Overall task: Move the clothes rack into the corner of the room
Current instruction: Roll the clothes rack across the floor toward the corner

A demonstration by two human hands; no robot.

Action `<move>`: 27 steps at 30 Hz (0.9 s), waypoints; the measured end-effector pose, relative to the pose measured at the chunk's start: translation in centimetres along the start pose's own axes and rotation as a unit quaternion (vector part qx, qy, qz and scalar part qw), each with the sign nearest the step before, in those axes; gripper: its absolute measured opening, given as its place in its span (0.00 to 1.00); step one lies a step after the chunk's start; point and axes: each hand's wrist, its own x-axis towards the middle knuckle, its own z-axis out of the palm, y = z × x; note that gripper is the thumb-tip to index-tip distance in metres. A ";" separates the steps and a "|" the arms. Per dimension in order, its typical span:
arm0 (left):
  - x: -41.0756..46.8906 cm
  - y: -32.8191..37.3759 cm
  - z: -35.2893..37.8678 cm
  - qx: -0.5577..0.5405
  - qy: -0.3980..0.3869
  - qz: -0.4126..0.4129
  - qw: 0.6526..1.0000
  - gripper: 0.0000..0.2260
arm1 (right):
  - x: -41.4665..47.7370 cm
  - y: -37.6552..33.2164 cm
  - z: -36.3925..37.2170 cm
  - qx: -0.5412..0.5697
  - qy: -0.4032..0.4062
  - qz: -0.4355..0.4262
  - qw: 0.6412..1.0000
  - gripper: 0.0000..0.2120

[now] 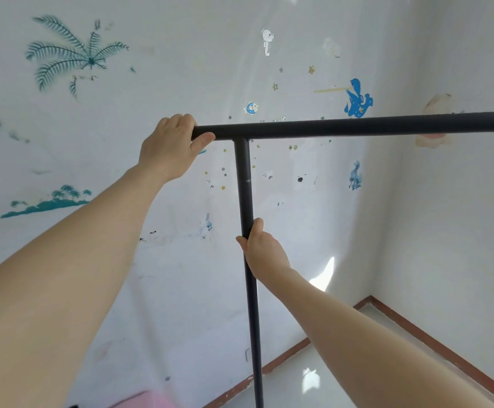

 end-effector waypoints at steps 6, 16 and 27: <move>-0.6 -5.3 -0.5 0.017 0.010 -0.008 1.000 0.23 | 1.2 -4.1 3.0 0.018 -0.017 -0.014 1.000 0.16; -1.5 -13.2 -1.4 0.033 0.011 -0.022 0.999 0.23 | 2.9 -10.3 7.4 -0.013 -0.017 -0.057 0.998 0.22; -3.4 -20.4 -3.6 0.057 -0.005 -0.059 0.997 0.23 | 3.7 -16.8 11.7 0.033 -0.047 -0.084 0.995 0.17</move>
